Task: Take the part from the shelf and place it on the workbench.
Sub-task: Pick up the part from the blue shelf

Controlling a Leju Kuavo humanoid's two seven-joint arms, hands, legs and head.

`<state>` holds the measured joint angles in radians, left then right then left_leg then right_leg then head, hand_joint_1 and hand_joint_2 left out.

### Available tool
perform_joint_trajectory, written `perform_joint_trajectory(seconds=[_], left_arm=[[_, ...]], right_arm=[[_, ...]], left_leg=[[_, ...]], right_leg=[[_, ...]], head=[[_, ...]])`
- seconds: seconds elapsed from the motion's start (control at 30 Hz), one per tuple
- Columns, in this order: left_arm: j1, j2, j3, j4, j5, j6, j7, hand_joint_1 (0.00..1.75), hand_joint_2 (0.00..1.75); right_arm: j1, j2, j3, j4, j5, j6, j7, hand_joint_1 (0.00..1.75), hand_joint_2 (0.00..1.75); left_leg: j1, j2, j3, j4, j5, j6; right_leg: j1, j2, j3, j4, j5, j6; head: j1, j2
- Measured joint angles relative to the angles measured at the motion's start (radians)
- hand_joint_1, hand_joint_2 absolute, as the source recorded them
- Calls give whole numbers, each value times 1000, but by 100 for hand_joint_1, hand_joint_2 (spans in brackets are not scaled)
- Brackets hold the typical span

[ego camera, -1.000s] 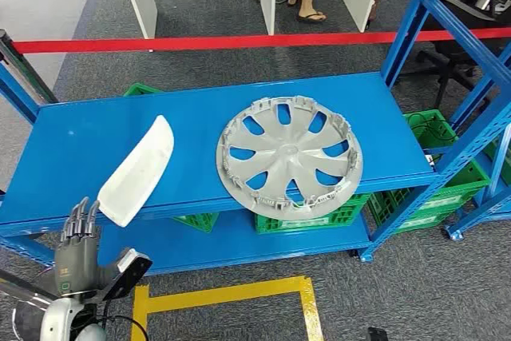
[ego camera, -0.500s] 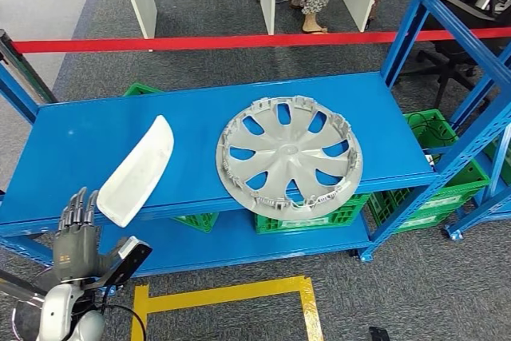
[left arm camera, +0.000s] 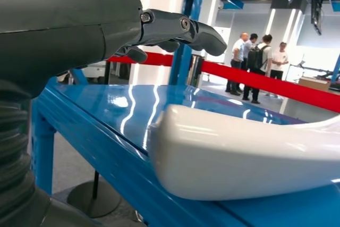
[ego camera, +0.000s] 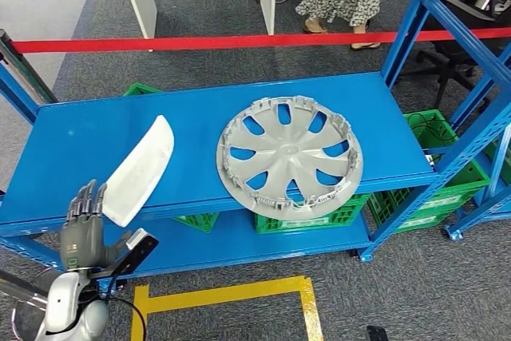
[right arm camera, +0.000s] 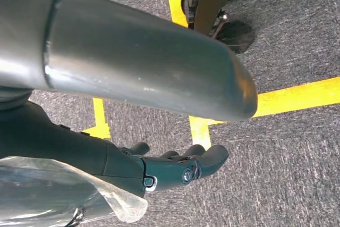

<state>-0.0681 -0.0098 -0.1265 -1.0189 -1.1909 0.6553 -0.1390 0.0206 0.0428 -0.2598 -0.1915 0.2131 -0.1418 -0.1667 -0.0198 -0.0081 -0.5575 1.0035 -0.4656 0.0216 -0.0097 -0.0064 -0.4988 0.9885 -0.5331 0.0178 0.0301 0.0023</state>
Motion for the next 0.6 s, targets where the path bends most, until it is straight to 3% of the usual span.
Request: perform_joint_trajectory(seconds=[0.6], left_arm=[[-118, -51, -84, 198, -40, -15, -10, 0, 175]], right_arm=[[-5, -13, 0, 0, 42, 12, 11, 0, 0]], left_leg=[[0, 0, 0, 1, 0, 0]], right_leg=[[0, 0, 5, 0, 1, 1]], head=[[0, 0]])
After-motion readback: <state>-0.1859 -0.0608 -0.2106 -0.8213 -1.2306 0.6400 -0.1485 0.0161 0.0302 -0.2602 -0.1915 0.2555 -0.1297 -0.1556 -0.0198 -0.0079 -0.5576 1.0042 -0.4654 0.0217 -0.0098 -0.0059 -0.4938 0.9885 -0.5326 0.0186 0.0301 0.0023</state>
